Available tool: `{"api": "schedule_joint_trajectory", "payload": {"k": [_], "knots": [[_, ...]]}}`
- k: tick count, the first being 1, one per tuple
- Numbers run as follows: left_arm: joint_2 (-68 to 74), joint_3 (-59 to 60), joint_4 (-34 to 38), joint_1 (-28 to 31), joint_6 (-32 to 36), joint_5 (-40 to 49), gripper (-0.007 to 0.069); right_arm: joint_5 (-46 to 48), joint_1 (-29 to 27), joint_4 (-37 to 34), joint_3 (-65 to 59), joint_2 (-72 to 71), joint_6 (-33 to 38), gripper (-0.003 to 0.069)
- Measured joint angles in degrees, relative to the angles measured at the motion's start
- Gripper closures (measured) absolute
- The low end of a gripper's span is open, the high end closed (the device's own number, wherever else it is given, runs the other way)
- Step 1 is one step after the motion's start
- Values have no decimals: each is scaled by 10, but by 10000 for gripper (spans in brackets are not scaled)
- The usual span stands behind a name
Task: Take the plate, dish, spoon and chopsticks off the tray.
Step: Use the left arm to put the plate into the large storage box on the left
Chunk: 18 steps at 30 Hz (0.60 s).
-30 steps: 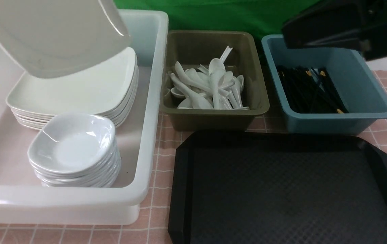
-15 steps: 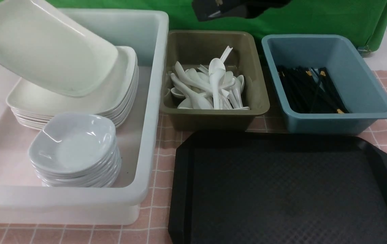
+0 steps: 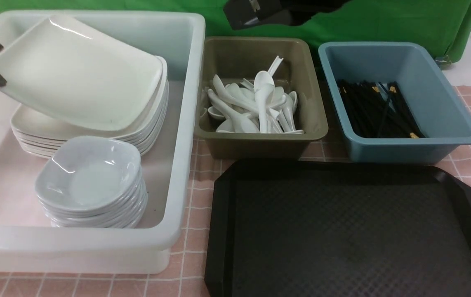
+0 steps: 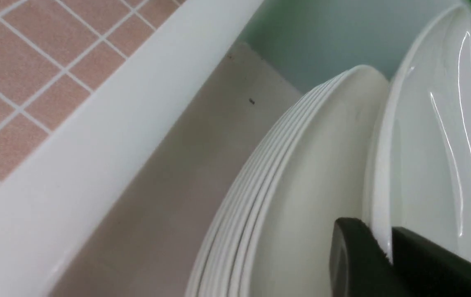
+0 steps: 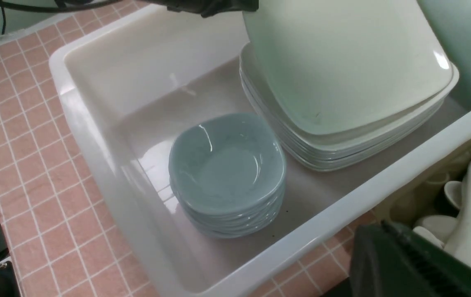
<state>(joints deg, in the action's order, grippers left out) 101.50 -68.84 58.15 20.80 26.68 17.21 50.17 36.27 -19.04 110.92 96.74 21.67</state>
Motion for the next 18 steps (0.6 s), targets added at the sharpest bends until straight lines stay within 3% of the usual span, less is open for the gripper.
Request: {"api": "schedule_joint_trajectory", "payload": {"k": [8,12,16,18], "knots": [[26,0,-119,0,-3,43,203,-3,0,0,0,0,-2,629],[15,-9,-177,11,-5,68,107,-9,-1,26,6,0,-6,627],[-12,-34,-206,16,-29,114,111,21,-1,90,32,-6,-32,624],[-40,-57,-199,7,-31,158,208,43,-1,166,54,-23,-74,624]]}}
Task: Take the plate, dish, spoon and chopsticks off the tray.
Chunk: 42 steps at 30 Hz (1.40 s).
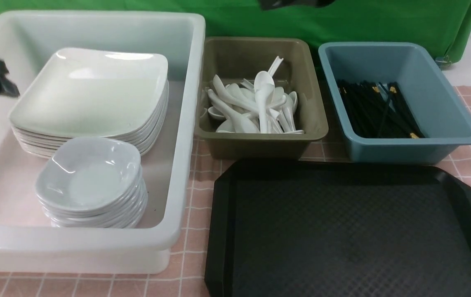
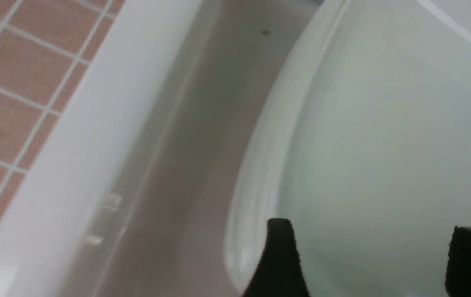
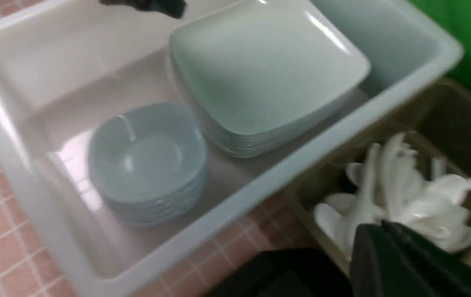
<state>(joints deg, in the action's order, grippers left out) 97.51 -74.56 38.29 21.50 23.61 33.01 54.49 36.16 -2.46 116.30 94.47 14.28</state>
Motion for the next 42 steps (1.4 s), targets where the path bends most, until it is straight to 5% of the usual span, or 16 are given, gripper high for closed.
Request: {"api": "schedule_joint_trajectory", "payload": {"k": [3,4,8,14,20,30,42], "knots": [[-36,-28,2,-25,18,38,360,20,0,78,11,-30,-60,624],[-74,-44,5,-54,31,67,511,40,0,139,13,-62,-102,624],[-178,-55,2,-149,48,98,617,86,-1,266,-15,-152,-170,624],[-347,-26,-67,-326,47,105,636,27,-1,320,-196,-349,-255,624],[-532,106,-138,-429,-14,85,636,-195,-1,366,-529,-617,-338,623],[-801,422,-142,-434,-43,-12,636,-479,-1,385,-850,-854,-379,610],[-862,526,-106,-434,-44,-149,627,-526,-1,386,-870,-872,-380,491]]}}
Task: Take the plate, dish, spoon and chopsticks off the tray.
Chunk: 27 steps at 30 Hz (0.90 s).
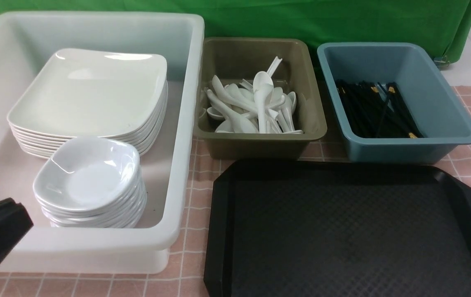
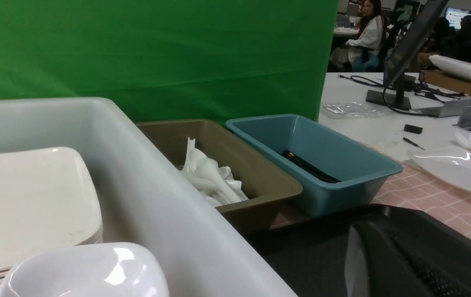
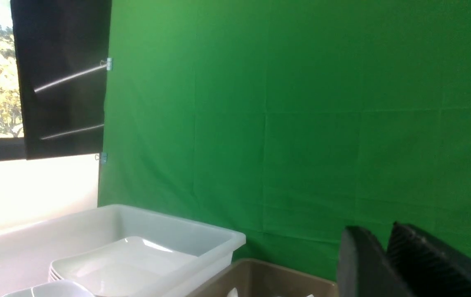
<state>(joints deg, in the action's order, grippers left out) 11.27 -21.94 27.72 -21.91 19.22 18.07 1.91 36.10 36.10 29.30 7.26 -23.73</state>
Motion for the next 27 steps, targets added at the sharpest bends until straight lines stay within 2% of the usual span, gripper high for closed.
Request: {"api": "schedule_joint_trajectory", "payload": {"k": [8,15,18,22,23,27], "knots": [[0,0,-89,0,0,0,627,-1,0,0,0,0,0,477],[0,1,-97,0,0,-3,625,-1,0,0,0,0,-1,458],[-4,16,-112,0,-24,-30,625,-1,0,0,0,0,-1,447],[-42,89,-174,46,-110,-105,625,-1,0,0,0,-1,-1,433],[-45,98,-177,54,-114,-108,625,-1,0,0,0,-1,-1,433],[-104,196,-224,153,-153,-152,625,-1,0,0,0,-1,-1,424]]}}
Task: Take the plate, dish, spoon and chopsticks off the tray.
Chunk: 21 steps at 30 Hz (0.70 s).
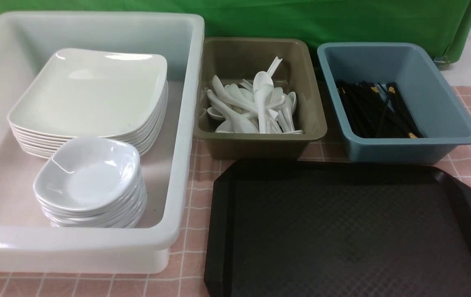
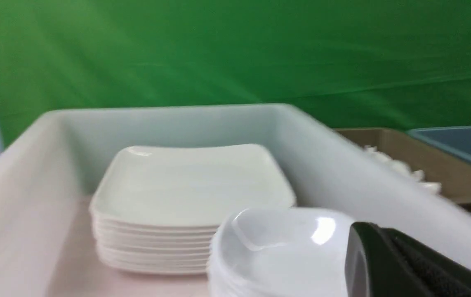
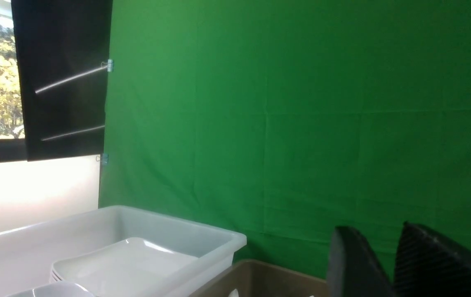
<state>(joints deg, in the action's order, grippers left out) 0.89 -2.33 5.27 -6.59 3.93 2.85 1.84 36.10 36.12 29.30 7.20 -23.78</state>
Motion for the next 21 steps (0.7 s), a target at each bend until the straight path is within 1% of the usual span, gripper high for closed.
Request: {"api": "schedule_joint_trajectory", "payload": {"k": [2,4,5,9,21], "knots": [[-7,23,-7,38,-1,8,625,0,0,-1,0,0,0,422],[-8,25,-10,53,-1,20,625,0,0,-1,0,0,0,422],[-9,26,-18,62,-1,41,625,0,0,-1,0,0,0,420],[-9,27,-30,66,-1,88,625,0,0,-1,0,0,0,419],[-9,27,-32,66,-1,94,625,-2,0,-1,0,0,0,419]]}}
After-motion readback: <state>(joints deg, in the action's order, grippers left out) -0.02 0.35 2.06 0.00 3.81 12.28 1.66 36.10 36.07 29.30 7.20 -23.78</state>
